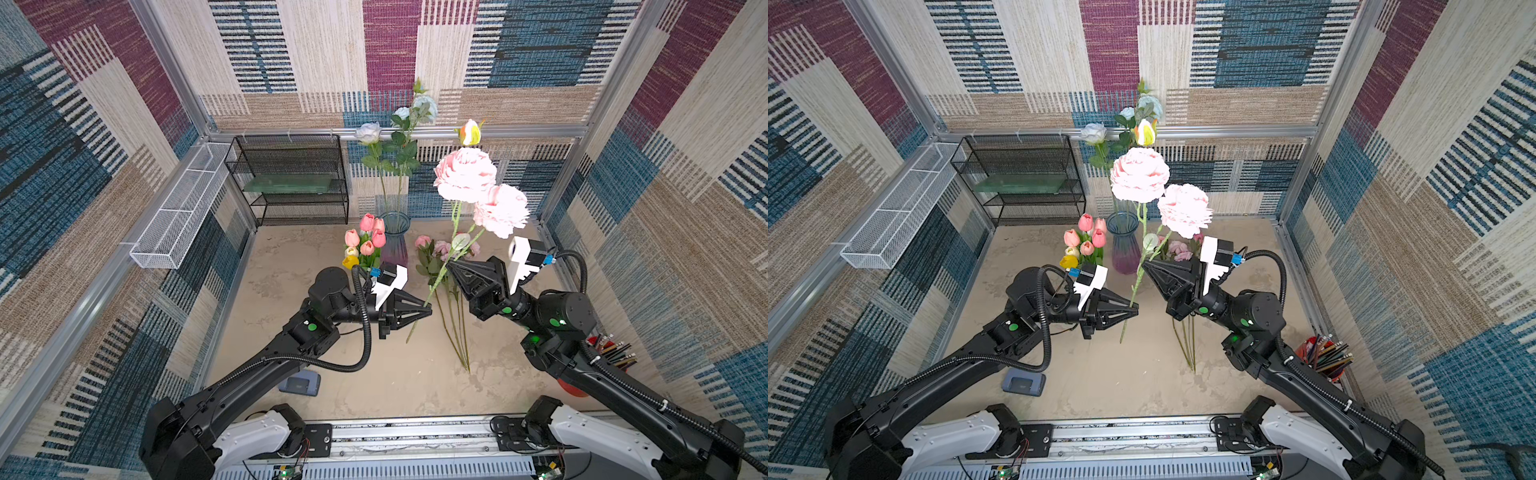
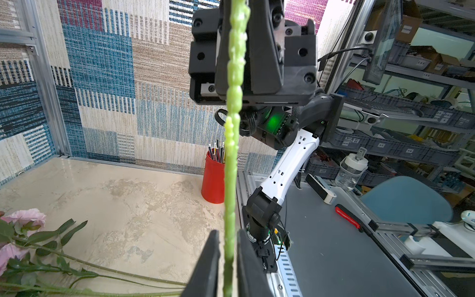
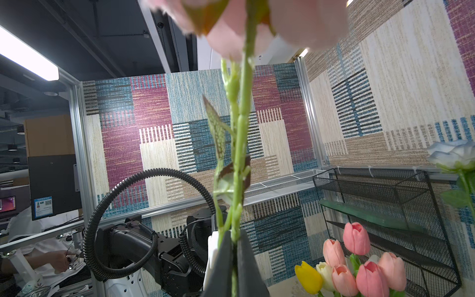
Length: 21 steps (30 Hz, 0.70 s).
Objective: Pick out pink flowers from the vase
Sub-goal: Pick up the flower from the vase.
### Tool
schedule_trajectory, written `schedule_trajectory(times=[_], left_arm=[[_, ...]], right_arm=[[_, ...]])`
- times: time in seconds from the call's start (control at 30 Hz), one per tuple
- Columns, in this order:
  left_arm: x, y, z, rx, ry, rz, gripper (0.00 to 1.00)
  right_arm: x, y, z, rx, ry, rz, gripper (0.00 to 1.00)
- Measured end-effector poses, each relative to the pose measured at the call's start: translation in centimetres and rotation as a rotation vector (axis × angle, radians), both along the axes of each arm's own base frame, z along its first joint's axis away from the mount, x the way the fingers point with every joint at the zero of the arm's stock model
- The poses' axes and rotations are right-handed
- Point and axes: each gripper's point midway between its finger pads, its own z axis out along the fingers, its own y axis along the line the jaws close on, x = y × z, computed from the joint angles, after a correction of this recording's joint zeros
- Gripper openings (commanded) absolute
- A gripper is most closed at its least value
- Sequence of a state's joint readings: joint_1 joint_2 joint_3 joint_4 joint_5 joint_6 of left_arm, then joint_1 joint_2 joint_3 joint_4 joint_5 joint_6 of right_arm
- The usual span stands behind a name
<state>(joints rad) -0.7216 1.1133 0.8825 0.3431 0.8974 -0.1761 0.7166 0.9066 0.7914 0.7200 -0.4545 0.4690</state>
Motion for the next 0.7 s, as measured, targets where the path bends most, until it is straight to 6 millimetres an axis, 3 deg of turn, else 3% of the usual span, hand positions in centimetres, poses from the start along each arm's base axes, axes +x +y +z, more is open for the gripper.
schedule_trajectory(times=[0.07,0.2,0.33,0.57,0.7], left_arm=[[-0.1,0.1,0.1,-0.002,-0.002,0.002,0.0],[-0.4,0.5,0.3,-0.004,-0.012,0.01,0.0],[0.1,0.8,0.2,-0.008,-0.02,0.058,0.0],[1.6,0.7,-0.8,0.004,-0.003,0.157,0.0],[1.5,0.3,-1.1,0.005,0.0,0.164,0.0]], right_arm=[[0.0,0.0,0.0,0.002,-0.003,-0.009,0.03],[-0.1,-0.1,0.0,-0.006,-0.004,-0.027,0.35],[0.0,-0.1,-0.5,-0.023,0.005,-0.06,0.52],[0.3,1.3,-3.1,-0.088,0.056,-0.085,0.56],[1.1,2.5,-4.8,-0.133,0.102,-0.1,0.56]])
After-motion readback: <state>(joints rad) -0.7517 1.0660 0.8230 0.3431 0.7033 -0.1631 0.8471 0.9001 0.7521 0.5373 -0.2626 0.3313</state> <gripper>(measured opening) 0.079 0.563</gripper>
